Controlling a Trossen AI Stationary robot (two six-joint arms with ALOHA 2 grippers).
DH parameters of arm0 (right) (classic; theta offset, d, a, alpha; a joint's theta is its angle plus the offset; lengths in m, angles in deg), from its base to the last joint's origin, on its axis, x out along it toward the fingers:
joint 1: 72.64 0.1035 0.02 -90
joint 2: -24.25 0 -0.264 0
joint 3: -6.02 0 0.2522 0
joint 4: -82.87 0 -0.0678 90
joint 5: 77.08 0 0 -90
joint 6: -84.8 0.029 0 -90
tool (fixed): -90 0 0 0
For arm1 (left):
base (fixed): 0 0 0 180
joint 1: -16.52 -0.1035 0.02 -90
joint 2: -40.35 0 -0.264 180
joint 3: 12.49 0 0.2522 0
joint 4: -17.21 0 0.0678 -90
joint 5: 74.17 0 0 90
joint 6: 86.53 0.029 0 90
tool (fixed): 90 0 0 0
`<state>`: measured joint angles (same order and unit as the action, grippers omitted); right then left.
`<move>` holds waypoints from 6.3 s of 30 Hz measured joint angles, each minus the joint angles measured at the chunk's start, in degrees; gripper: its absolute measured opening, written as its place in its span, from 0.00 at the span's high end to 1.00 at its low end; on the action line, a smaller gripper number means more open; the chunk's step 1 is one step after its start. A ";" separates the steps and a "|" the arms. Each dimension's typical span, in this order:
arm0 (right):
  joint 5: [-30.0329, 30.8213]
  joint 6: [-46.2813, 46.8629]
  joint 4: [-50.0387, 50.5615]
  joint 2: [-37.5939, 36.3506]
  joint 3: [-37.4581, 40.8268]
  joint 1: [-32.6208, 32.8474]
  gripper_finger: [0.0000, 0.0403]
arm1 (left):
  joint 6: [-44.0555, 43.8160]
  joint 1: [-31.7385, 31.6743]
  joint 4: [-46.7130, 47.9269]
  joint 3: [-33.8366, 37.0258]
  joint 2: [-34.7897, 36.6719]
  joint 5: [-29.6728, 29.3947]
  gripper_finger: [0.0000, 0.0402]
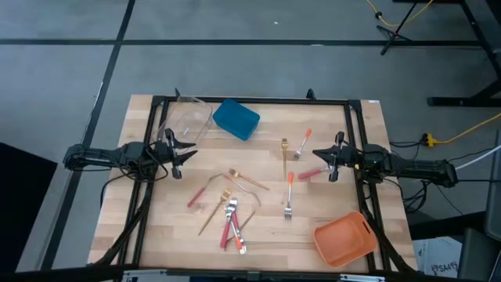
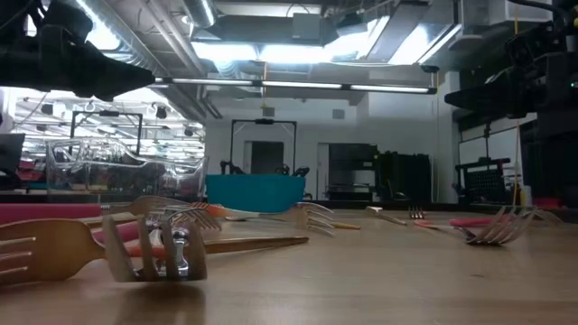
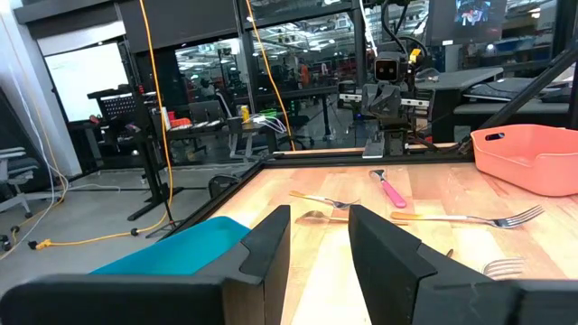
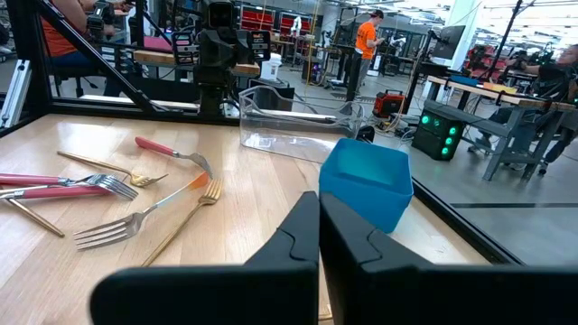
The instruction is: Sort silverware by color (type)
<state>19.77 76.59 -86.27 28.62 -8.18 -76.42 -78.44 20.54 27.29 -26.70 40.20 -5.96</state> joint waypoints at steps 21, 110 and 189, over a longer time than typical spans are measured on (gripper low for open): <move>-1.44 3.76 -0.02 0.02 0.00 0.01 1.00 | -1.79 0.00 0.00 0.00 0.01 0.03 0.73; -7.28 9.34 51.54 69.74 -42.42 0.01 0.49 | -1.91 0.01 0.00 0.01 0.00 0.01 0.73; -8.32 1.08 57.85 85.76 -53.68 0.60 0.94 | -1.51 0.00 0.00 0.00 0.01 -0.03 0.73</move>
<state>11.45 77.67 -28.42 114.38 -61.87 -75.83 -79.94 20.54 27.29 -26.70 40.20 -5.99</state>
